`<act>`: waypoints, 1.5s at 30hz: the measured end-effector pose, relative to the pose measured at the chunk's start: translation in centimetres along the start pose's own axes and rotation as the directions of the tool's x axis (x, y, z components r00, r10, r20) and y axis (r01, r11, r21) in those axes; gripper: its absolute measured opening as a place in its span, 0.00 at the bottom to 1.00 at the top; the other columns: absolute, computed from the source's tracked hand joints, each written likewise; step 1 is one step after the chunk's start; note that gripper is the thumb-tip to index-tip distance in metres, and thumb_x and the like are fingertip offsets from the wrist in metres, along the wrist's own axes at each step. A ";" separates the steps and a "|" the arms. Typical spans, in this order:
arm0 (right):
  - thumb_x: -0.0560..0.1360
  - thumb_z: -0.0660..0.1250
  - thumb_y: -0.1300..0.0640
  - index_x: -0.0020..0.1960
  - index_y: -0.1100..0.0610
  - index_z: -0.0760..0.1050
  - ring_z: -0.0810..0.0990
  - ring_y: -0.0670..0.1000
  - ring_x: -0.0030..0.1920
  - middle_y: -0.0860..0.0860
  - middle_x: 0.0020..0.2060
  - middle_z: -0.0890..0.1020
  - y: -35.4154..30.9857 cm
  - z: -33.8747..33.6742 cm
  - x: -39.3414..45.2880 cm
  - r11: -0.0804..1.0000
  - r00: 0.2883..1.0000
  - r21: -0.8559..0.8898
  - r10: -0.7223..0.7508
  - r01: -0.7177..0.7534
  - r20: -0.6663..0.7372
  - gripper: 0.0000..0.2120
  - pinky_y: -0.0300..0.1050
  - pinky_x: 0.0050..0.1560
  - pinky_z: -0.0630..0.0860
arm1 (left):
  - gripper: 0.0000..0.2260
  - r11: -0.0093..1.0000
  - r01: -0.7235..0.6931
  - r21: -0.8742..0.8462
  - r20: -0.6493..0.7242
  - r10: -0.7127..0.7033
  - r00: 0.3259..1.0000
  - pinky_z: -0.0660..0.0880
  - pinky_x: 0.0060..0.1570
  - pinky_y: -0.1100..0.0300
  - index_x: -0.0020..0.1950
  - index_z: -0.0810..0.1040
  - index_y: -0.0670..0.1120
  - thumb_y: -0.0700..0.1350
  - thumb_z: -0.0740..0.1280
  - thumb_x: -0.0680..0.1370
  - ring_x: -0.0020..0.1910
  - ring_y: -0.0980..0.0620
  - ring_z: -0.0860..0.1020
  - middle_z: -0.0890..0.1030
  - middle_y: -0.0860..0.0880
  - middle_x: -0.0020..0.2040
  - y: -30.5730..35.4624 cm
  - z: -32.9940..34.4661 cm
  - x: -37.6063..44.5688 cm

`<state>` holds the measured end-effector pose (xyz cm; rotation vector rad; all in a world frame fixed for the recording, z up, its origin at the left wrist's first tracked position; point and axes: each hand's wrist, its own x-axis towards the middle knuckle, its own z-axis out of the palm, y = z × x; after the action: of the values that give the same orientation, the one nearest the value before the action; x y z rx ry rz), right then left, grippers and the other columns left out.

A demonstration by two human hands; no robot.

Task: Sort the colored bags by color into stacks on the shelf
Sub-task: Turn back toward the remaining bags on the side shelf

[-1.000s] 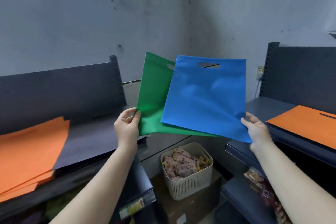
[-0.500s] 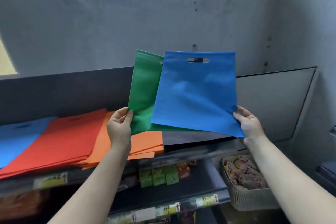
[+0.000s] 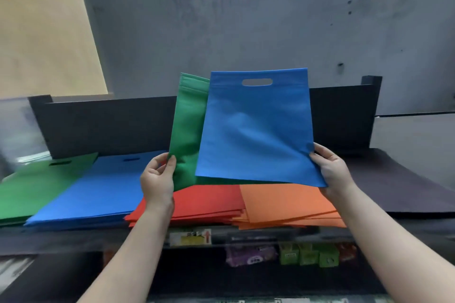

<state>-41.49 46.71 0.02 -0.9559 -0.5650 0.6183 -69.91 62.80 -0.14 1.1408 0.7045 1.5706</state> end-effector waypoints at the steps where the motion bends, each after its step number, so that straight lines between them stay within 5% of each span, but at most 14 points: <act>1: 0.79 0.60 0.66 0.49 0.53 0.80 0.85 0.50 0.38 0.49 0.41 0.86 0.9 1.6 0.1 1.000 1.000 0.003 0.002 -0.002 0.019 0.13 0.41 0.34 0.80 | 0.05 1.000 -0.002 0.007 -0.009 0.002 1.000 0.77 0.47 0.53 0.44 0.78 0.49 0.39 0.68 0.77 0.42 0.48 0.80 0.82 0.46 0.41 0.3 -1.5 1.0; 7: 0.79 0.59 0.66 0.50 0.54 0.80 0.85 0.49 0.38 0.50 0.42 0.86 5.7 10.3 0.3 0.999 0.995 0.034 0.038 -0.041 0.092 0.13 0.40 0.34 0.80 | 0.06 0.998 -0.030 0.063 -0.077 0.035 0.996 0.78 0.40 0.59 0.43 0.78 0.50 0.39 0.68 0.77 0.34 0.55 0.80 0.83 0.53 0.33 1.4 -9.7 5.9; 18: 0.77 0.59 0.69 0.50 0.55 0.80 0.85 0.49 0.39 0.50 0.41 0.86 11.8 22.2 0.9 0.983 0.944 0.059 0.146 -0.171 0.296 0.14 0.42 0.39 0.82 | 0.07 0.989 -0.082 0.122 -0.261 0.112 0.959 0.74 0.57 0.43 0.43 0.78 0.51 0.39 0.69 0.76 0.46 0.45 0.79 0.83 0.49 0.39 5.3 -19.8 9.5; 24: 0.77 0.58 0.70 0.52 0.56 0.79 0.84 0.48 0.39 0.49 0.40 0.86 13.8 28.3 1.2 0.973 0.890 0.047 0.187 -0.226 0.416 0.14 0.41 0.41 0.82 | 0.06 0.967 -0.169 0.189 -0.347 0.227 0.910 0.77 0.34 0.65 0.45 0.78 0.51 0.39 0.68 0.77 0.35 0.60 0.82 0.84 0.56 0.34 7.9 -24.7 11.3; 26: 0.77 0.58 0.70 0.52 0.56 0.79 0.84 0.48 0.39 0.49 0.40 0.86 14.7 30.1 0.7 0.967 0.878 0.051 0.205 -0.251 0.433 0.14 0.40 0.40 0.81 | 0.06 0.959 -0.183 0.215 -0.358 0.251 0.899 0.77 0.36 0.65 0.45 0.79 0.51 0.40 0.69 0.77 0.35 0.61 0.81 0.84 0.57 0.35 8.6 -26.5 12.2; 30: 0.78 0.58 0.70 0.51 0.56 0.79 0.84 0.48 0.37 0.49 0.40 0.86 16.7 33.6 -0.3 0.962 0.879 0.068 0.212 -0.265 0.428 0.15 0.40 0.37 0.81 | 0.06 0.959 -0.173 0.223 -0.370 0.248 0.895 0.77 0.47 0.56 0.45 0.80 0.51 0.40 0.69 0.76 0.41 0.54 0.81 0.84 0.55 0.39 9.0 -30.5 14.6; 35: 0.78 0.58 0.69 0.54 0.56 0.79 0.85 0.50 0.39 0.50 0.42 0.86 19.4 38.3 -1.3 0.963 0.911 0.114 0.186 -0.244 0.369 0.14 0.43 0.39 0.82 | 0.06 0.969 -0.146 0.200 -0.338 0.208 0.918 0.78 0.43 0.60 0.45 0.78 0.50 0.39 0.68 0.77 0.42 0.53 0.81 0.84 0.54 0.39 8.8 -35.8 19.3; 38: 0.78 0.58 0.68 0.57 0.56 0.77 0.84 0.50 0.38 0.50 0.42 0.85 21.0 41.1 -2.1 0.956 0.933 0.155 0.195 -0.250 0.301 0.14 0.43 0.37 0.82 | 0.05 0.981 -0.091 0.170 -0.312 0.141 0.940 0.77 0.48 0.56 0.46 0.77 0.48 0.37 0.67 0.77 0.44 0.50 0.80 0.82 0.47 0.44 8.9 -39.3 22.8; 41: 0.79 0.58 0.67 0.56 0.55 0.78 0.85 0.50 0.37 0.50 0.40 0.86 22.4 43.3 -3.0 0.955 0.946 0.159 0.205 -0.249 0.252 0.14 0.45 0.36 0.82 | 0.04 0.977 -0.062 0.202 -0.271 0.116 0.955 0.78 0.44 0.62 0.50 0.77 0.44 0.36 0.67 0.77 0.40 0.55 0.80 0.81 0.47 0.44 8.4 -42.7 25.9; 45: 0.79 0.59 0.67 0.54 0.54 0.78 0.85 0.50 0.36 0.50 0.39 0.86 24.1 45.0 -3.9 0.963 0.960 0.139 0.204 -0.233 0.192 0.13 0.44 0.33 0.81 | 0.07 0.966 0.017 0.260 -0.259 0.052 0.964 0.77 0.37 0.65 0.42 0.77 0.48 0.36 0.67 0.77 0.32 0.61 0.79 0.80 0.49 0.40 6.6 -46.3 29.8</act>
<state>-80.43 79.91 -0.84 -0.8213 -0.5605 0.9413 -115.80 93.87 -2.44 1.1370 1.1077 1.6998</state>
